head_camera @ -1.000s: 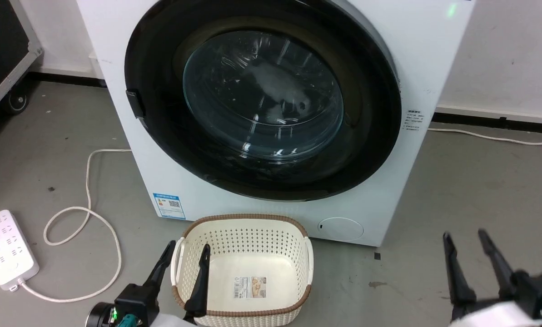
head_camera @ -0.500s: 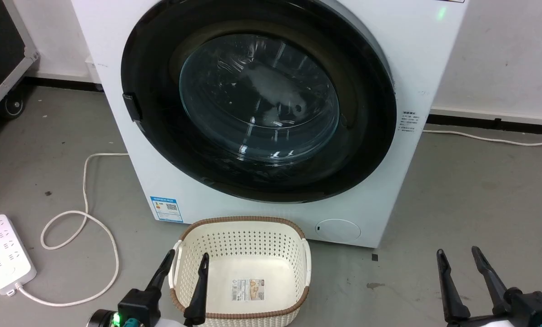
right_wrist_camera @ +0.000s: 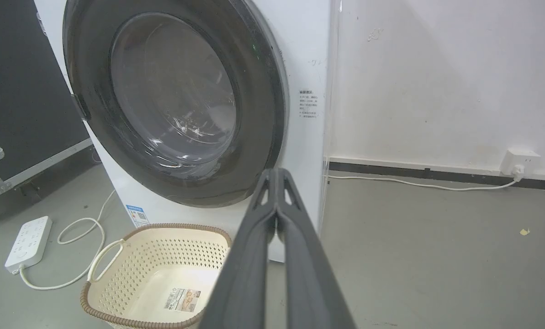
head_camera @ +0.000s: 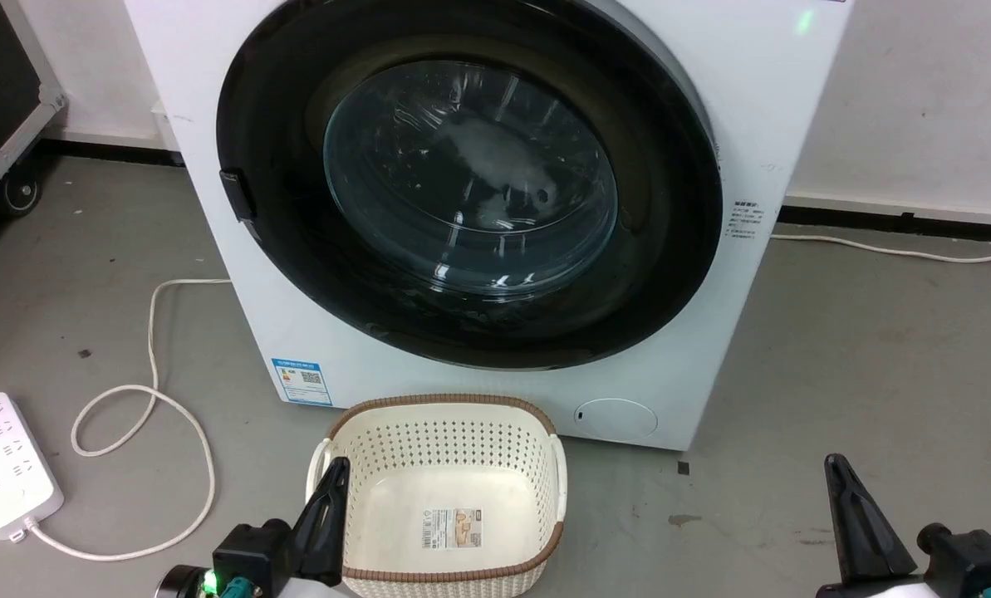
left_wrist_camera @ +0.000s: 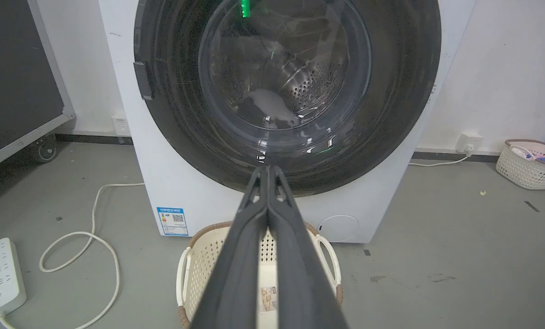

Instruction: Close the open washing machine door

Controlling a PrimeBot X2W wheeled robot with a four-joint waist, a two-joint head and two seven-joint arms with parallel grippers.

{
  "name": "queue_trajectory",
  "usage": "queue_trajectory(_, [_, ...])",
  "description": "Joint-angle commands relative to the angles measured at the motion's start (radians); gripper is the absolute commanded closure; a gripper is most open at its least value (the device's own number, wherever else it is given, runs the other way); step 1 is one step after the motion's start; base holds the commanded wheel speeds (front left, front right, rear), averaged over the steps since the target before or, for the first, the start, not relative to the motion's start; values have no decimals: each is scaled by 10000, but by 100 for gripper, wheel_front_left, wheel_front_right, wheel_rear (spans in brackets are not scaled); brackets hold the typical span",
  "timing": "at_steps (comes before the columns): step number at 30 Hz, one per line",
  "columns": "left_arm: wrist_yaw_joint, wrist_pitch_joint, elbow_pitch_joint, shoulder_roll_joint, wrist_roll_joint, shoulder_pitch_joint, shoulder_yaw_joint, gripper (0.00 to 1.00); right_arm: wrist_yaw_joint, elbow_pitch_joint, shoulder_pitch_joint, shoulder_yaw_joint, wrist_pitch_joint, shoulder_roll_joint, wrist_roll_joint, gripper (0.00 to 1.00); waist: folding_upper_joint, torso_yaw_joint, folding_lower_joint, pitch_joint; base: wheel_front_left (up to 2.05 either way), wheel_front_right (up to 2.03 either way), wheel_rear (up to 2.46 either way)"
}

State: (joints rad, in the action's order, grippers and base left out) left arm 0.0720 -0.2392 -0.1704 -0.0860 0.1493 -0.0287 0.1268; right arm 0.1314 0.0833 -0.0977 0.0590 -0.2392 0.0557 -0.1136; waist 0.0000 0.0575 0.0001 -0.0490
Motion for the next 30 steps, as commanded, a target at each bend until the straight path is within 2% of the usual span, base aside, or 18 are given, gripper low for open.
queue_trajectory(1, [-59,56,71,8,-119,22,-49,100,-1,-64,82,-30,47,-5,80,100,0,-9,-1,8,0,0,0])
queue_trajectory(30, [-227,649,486,97,-468,90,-359,100,-2,-259,309,-172,642,-17,348,100,0,-153,-1,130,0,0,0])
